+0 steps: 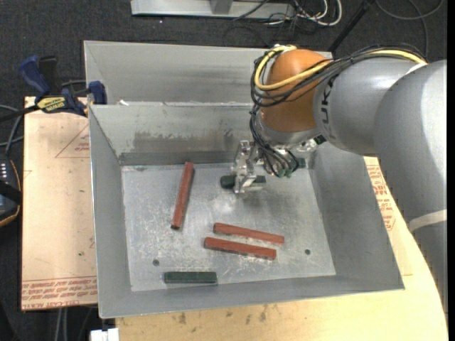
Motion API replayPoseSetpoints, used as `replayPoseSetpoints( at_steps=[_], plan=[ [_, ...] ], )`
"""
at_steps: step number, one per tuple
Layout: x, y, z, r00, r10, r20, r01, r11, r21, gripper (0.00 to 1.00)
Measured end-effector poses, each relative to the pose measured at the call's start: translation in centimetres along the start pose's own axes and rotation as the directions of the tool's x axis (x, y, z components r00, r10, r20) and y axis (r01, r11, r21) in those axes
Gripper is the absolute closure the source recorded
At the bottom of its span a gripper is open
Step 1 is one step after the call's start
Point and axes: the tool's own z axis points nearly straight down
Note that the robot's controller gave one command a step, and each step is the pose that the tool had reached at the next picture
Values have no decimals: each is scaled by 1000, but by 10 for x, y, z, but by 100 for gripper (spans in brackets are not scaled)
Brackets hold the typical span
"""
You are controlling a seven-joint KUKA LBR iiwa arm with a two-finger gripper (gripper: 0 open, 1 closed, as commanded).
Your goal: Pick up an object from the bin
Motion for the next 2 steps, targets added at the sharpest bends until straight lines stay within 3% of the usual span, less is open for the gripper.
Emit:
replayPoseSetpoints(
  at_steps=[1, 2],
  plan=[
    [18, 28, -197, 999, 40, -26, -40, 999, 1, 100],
    [17, 30, -210, 999, 41, -19, -41, 999, 1, 100]
  ],
)
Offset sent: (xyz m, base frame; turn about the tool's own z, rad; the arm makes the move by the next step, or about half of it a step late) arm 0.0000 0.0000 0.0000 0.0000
